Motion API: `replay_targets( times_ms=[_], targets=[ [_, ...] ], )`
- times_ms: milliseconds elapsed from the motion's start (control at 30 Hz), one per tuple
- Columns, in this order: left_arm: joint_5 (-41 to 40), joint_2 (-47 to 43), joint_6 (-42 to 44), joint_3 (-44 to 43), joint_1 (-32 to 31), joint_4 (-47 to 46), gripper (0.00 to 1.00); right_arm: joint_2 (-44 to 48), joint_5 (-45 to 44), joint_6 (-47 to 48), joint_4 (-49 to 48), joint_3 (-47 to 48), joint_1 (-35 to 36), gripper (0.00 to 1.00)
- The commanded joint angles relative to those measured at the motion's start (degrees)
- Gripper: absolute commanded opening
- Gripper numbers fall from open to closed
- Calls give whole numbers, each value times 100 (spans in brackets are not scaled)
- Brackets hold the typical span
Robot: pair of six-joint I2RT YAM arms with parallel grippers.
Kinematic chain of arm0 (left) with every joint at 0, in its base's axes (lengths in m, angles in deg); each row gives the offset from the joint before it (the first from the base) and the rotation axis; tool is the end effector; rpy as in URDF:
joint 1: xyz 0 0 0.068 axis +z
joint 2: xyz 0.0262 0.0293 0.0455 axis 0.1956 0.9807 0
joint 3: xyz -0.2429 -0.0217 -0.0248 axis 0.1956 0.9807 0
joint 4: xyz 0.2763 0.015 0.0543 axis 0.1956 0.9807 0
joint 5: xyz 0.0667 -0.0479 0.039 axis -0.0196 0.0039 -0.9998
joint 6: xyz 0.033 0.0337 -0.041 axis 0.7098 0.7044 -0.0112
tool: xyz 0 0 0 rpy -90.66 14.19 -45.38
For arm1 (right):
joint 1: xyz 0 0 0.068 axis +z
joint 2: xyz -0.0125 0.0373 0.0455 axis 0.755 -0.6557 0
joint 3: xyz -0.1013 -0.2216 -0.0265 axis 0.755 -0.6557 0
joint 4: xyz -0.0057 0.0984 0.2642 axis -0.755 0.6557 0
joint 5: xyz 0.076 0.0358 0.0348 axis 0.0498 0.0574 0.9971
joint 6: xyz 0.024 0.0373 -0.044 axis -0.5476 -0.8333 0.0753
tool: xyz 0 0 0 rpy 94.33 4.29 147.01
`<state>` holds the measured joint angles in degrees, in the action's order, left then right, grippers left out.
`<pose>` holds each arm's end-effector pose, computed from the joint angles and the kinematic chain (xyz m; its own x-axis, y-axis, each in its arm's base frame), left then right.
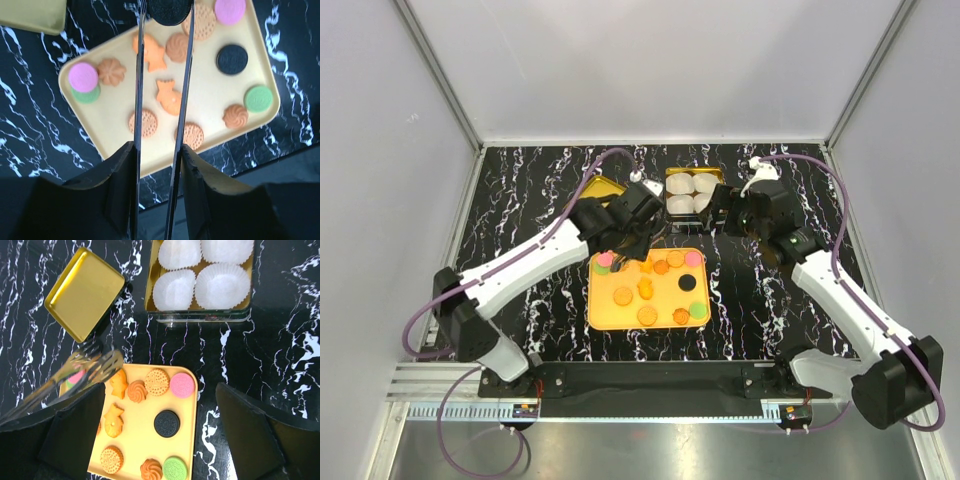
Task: Pack the cookies
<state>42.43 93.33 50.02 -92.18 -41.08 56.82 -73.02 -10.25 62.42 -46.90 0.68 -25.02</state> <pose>0.2162 -0.2621 0.2942 -0.7811 0.2968 -0.5494 0.3855 0.9213 -0.0504 0.2794 0.1221 0.2819 -0.5616 0.1718 -0.8093 -0.1665 0.9347 0.3140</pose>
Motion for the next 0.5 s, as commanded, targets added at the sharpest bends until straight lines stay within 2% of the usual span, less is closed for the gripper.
replay_targets(
  times_ms=[0,267,467],
  targets=[
    [-193,358,379,-875,164,-410,42,335,-319,20,11,248,16,100],
    [-254,1940,696,-2790,735,-524,42,607,-363,-59,389,415,16,100],
    [-202,3065,951,-3837,1017,-630,42,844,-415,-24,793,600,16,100]
  ],
)
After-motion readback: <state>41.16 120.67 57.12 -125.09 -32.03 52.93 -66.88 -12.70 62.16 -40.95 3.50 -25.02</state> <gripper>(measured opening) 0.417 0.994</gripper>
